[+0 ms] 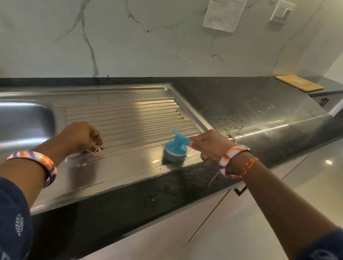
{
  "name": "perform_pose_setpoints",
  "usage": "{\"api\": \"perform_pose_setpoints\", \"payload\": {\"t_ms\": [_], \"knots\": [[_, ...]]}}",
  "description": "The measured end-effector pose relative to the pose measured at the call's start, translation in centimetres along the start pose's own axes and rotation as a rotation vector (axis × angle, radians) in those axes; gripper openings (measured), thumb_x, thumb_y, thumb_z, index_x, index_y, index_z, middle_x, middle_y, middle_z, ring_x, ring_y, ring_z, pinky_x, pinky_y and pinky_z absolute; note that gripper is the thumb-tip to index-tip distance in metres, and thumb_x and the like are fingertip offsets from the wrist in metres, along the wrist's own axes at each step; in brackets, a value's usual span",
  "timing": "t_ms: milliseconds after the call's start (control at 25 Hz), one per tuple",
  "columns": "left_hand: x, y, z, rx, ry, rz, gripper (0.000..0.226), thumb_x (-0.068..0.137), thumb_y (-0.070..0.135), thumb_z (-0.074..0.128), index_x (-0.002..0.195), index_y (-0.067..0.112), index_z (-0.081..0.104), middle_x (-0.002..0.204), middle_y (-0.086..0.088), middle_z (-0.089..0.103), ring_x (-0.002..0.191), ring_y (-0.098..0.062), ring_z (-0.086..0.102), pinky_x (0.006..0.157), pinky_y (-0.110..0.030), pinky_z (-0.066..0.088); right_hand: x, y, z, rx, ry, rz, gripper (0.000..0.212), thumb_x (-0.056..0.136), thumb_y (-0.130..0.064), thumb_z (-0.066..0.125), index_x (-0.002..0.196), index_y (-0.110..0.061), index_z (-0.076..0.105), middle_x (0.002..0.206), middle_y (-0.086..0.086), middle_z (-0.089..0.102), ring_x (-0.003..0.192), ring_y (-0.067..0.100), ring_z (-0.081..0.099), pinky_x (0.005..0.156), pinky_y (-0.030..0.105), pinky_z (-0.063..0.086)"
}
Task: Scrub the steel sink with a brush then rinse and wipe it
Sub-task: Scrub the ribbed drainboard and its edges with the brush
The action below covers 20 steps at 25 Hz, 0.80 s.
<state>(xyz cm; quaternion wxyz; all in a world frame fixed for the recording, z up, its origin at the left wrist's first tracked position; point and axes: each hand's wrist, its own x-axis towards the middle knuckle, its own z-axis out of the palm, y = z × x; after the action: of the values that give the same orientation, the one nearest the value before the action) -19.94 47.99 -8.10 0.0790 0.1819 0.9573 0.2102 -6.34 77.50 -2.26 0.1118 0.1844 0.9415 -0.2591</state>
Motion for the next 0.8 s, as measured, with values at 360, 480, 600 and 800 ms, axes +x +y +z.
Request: {"api": "perform_pose_setpoints", "payload": {"t_ms": [360, 480, 600, 800], "knots": [[-0.1, 0.2, -0.1, 0.005, 0.004, 0.025, 0.027, 0.07, 0.005, 0.08, 0.096, 0.005, 0.074, 0.096, -0.012, 0.073, 0.081, -0.016, 0.059, 0.08, -0.024, 0.04, -0.7, -0.3, -2.8, -0.188, -0.001, 0.083, 0.031, 0.094, -0.021, 0.051, 0.115, 0.0, 0.061, 0.062, 0.003, 0.048, 0.053, 0.017, 0.045, 0.042, 0.023, 0.038], [-0.2, 0.4, 0.0, -0.006, 0.011, 0.007, 0.027, 0.07, 0.004, 0.079, 0.097, 0.005, 0.074, 0.095, -0.012, 0.072, 0.082, -0.018, 0.06, 0.081, -0.025, 0.042, -0.5, 1.9, -4.5, -0.37, 0.281, 0.159, 0.032, 0.094, -0.022, 0.049, 0.112, 0.001, 0.061, 0.083, 0.012, 0.062, 0.069, 0.024, 0.049, 0.055, 0.024, 0.038], [-0.3, 0.3, 0.0, -0.014, 0.004, -0.003, 0.026, 0.07, 0.003, 0.079, 0.095, 0.006, 0.074, 0.095, -0.012, 0.072, 0.082, -0.019, 0.061, 0.082, -0.027, 0.043, -1.7, 0.6, -2.8, -0.134, 0.045, 0.114, 0.031, 0.093, -0.021, 0.052, 0.114, 0.0, 0.061, 0.072, 0.008, 0.056, 0.054, 0.017, 0.046, 0.05, 0.023, 0.038], [-0.6, 0.6, 0.2, 0.019, 0.027, 0.001, 0.028, 0.072, 0.007, 0.079, 0.099, 0.006, 0.074, 0.1, -0.013, 0.072, 0.094, -0.025, 0.064, 0.086, -0.028, 0.043, -1.2, 1.7, -3.5, -0.292, 0.32, 0.167, 0.034, 0.093, -0.024, 0.049, 0.116, 0.0, 0.06, 0.095, 0.015, 0.062, 0.081, 0.029, 0.058, 0.061, 0.023, 0.042]]}}
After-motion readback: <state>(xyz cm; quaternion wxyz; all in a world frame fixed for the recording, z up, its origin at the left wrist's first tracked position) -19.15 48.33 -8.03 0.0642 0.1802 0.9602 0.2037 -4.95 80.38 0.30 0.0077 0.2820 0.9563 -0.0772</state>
